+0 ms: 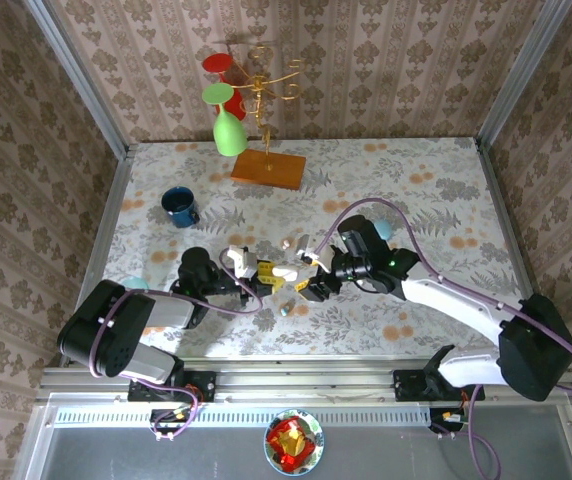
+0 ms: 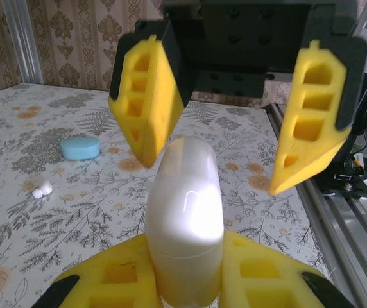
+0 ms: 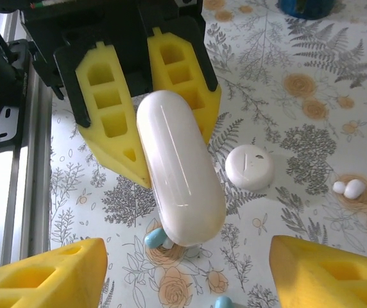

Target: Insert the wireless bluetooth earbuds into the charging case

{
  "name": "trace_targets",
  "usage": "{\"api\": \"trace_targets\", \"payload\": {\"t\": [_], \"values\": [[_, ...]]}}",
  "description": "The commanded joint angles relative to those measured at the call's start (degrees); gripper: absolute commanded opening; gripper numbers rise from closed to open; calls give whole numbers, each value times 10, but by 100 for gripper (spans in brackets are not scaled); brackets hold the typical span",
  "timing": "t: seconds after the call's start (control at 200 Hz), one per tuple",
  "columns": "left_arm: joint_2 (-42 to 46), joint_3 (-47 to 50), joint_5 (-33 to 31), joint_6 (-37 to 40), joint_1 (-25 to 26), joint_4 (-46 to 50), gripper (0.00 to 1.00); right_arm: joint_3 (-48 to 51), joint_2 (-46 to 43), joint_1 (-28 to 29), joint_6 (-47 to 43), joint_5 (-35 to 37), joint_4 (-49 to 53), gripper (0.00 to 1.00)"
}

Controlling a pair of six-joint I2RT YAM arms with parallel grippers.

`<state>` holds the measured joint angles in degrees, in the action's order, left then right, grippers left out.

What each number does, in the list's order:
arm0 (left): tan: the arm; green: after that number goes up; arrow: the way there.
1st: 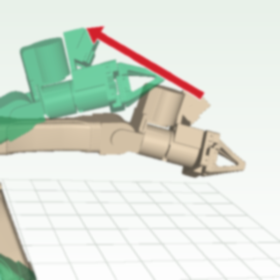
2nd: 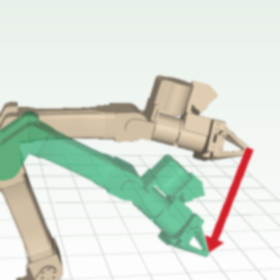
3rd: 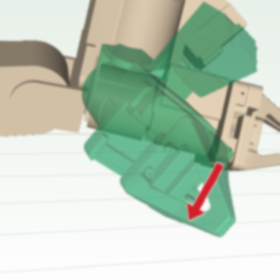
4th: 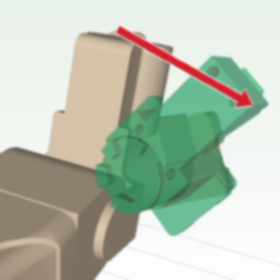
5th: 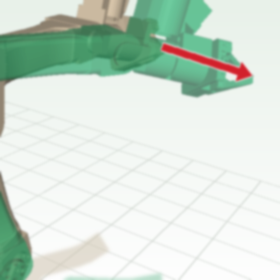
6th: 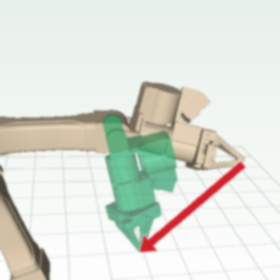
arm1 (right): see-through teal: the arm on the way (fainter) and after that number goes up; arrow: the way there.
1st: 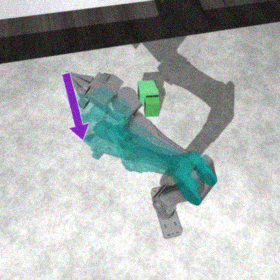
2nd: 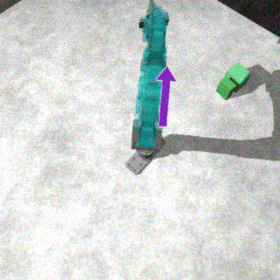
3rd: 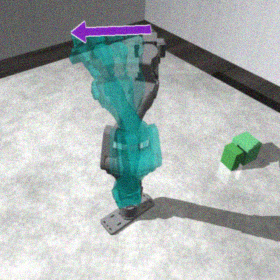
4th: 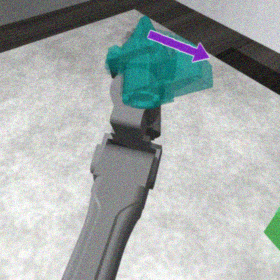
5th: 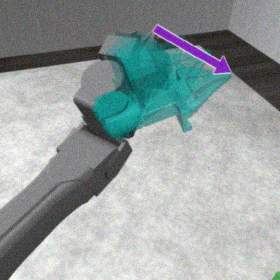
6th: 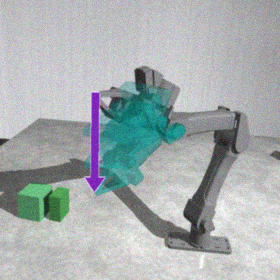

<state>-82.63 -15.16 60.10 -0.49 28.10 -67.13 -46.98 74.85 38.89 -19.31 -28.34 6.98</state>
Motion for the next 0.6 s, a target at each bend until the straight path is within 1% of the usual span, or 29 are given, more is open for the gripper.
{"api": "trace_targets", "payload": {"t": [0.0, 0.16, 0.275, 0.39, 0.435, 0.465, 0.53, 0.565, 0.595], "values": [[4, -8, 20, -13, 2, -35, 0, -25, 23, -1, 1, -35, -25, 65], [1, -7, 19, -10, 0, -34, 0, -46, 45, -1, 10, -55, -18, 54], [-1, -7, 16, -6, 0, -31, 0, -43, 45, -1, 14, -57, -27, 50], [-7, -9, 15, -6, -1, -30, 0, -41, 45, -1, 14, -56, -35, 39], [-10, -8, 14, -5, -1, -31, 0, -39, 45, -2, 14, -57, -38, 37], [-12, -9, 12, -6, -2, -32, 0, -39, 61, -1, 14, -57, -41, 34], [-15, -8, 10, -6, -3, -33, 6, -39, 64, -2, 14, -55, -43, 29], [-15, -9, 8, -5, -4, -33, 14, -39, 66, -2, 15, -52, -45, 28], [-16, -7, 6, -5, -5, -35, 22, -39, 66, -2, 17, -48, -48, 28]]}}
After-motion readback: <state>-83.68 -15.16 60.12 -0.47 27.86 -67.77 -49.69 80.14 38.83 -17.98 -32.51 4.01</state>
